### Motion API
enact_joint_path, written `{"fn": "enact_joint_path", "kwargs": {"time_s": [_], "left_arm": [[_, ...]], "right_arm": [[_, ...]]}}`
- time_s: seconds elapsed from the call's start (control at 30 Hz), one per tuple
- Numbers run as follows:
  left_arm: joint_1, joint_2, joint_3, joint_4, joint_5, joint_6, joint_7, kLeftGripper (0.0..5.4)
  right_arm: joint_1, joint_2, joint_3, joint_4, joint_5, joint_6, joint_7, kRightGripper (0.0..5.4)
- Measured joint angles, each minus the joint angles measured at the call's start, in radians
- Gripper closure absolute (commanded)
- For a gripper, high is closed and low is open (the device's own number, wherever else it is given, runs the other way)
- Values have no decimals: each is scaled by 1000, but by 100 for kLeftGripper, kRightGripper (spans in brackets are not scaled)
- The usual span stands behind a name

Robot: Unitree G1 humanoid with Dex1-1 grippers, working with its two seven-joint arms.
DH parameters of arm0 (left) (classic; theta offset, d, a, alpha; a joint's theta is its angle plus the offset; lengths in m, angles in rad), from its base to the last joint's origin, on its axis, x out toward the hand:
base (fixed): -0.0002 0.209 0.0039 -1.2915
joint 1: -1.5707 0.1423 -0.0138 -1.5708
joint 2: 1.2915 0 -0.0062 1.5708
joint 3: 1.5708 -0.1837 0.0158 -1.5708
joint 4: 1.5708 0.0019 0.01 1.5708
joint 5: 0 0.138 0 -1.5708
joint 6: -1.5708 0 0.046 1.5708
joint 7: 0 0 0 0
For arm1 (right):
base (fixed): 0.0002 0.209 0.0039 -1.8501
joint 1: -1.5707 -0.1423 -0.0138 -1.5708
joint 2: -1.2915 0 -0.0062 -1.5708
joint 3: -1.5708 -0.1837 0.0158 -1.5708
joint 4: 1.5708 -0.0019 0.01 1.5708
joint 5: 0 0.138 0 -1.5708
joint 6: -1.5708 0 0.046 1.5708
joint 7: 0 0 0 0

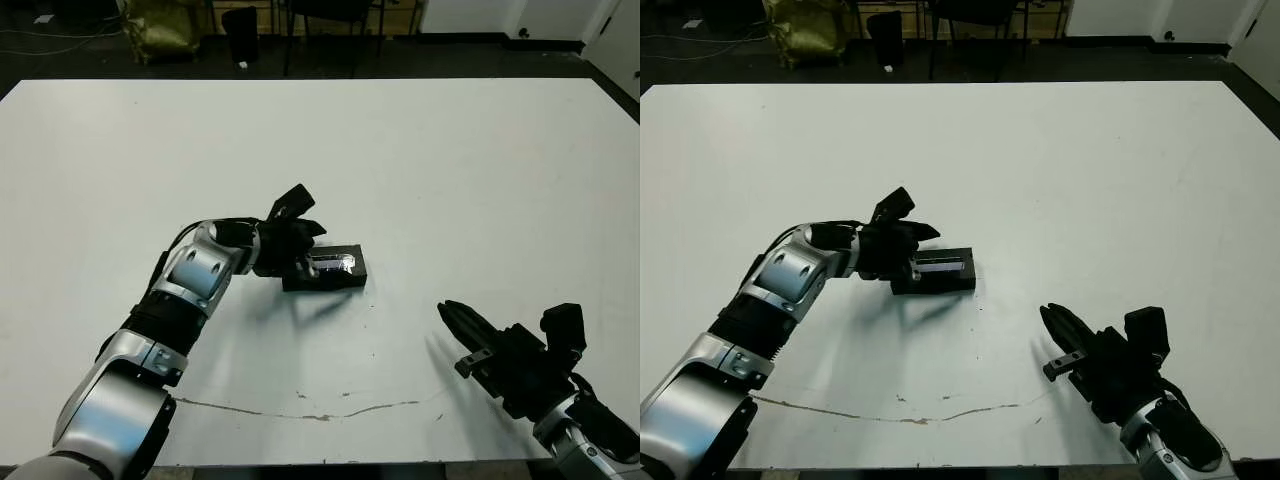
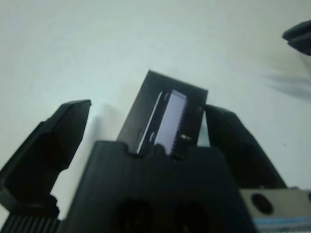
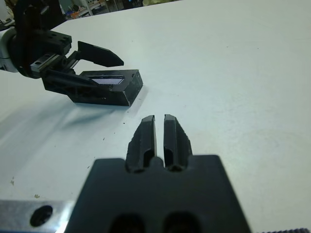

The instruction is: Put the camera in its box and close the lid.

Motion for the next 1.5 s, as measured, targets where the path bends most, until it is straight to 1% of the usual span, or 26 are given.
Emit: {"fn": "enact_joint_path", "kwargs": {"time_s": [0.23, 0.43, 0.53, 0.63, 0.77, 0.87, 0.97, 1.03, 1.07, 1.17, 1.2, 1.4, 1.5], "left_arm": [[12, 17, 13, -63, -32, 1, 1, 4], [27, 36, 14, -96, -42, 16, 1, 4], [56, 43, 37, -147, -79, 50, 5, 4], [75, 55, 83, -217, -128, 82, 14, 4], [132, 70, 177, -367, -228, 121, 48, 4], [194, 78, 263, -521, -298, 156, 127, 4], [277, 75, 339, -697, -331, 168, 249, 4], [339, 64, 367, -798, -323, 154, 342, 26], [376, 57, 377, -846, -306, 128, 389, 42], [491, 41, 394, -952, -252, 38, 503, 113], [529, 35, 397, -972, -240, 9, 528, 140], [766, -13, 407, -1017, -193, -253, 591, 291], [862, -39, 405, -1016, -179, -366, 612, 365]], "right_arm": [[-9, 0, 1, 1, 9, 5, 0, 540], [-10, 3, 3, 13, 13, -2, 11, 540], [-10, 3, 7, 12, -1, -3, 8, 540], [-9, 6, 7, 11, 2, -3, 8, 540], [-12, 11, 6, 11, 17, 1, 8, 540], [-15, 10, 7, 11, 17, 3, 7, 540], [-20, 6, 13, 9, -6, 5, -11, 540], [-26, 6, 18, 20, -14, 0, -7, 540], [-33, 8, 19, 45, -14, -22, 10, 540], [-61, 30, 21, 151, -13, -119, 78, 540], [-66, 36, 23, 171, -13, -134, 87, 540], [-105, 56, 8, 185, 10, -157, 92, 540], [-133, 58, 9, 179, -6, -179, 83, 540]]}}
